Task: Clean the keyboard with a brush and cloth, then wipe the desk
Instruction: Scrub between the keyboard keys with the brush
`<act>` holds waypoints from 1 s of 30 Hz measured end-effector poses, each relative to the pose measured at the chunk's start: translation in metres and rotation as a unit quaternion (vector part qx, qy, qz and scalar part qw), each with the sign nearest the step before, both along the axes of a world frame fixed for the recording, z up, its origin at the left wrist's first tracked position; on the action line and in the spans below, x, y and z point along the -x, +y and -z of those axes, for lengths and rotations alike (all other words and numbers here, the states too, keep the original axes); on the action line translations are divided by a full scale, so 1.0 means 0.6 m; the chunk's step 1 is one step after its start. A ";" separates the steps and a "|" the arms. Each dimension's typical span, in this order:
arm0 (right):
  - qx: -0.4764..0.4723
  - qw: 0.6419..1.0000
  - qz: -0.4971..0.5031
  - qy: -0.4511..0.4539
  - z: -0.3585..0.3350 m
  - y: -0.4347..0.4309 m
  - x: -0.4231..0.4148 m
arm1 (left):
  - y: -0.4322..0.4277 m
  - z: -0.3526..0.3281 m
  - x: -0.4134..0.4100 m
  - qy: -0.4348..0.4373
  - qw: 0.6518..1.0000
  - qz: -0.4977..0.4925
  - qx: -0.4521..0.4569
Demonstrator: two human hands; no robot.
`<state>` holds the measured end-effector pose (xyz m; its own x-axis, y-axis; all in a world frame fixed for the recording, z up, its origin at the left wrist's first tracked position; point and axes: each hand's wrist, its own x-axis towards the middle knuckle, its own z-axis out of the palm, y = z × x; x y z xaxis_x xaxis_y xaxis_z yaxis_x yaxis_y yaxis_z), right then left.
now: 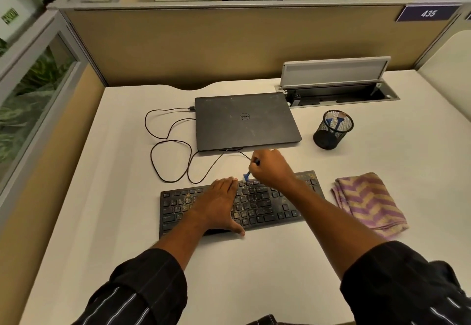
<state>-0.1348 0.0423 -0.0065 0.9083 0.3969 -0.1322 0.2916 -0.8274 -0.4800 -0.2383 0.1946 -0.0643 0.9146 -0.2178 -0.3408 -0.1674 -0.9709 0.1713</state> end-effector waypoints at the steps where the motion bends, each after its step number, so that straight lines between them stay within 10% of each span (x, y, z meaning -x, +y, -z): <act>1: 0.012 1.000 0.002 -0.007 0.002 -0.001 0.002 | -0.003 -0.001 -0.001 0.001 1.000 0.000 0.001; 30: 0.082 0.993 0.069 -0.048 -0.003 -0.123 -0.028 | -0.085 -0.017 -0.038 0.003 0.999 0.032 0.011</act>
<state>-0.1180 -0.0314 -0.0045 0.9638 0.2488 -0.0955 0.2084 -0.9269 -0.3121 -0.2155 0.1434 -0.0540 0.8963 -0.2831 -0.3413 -0.2280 -0.9544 0.1929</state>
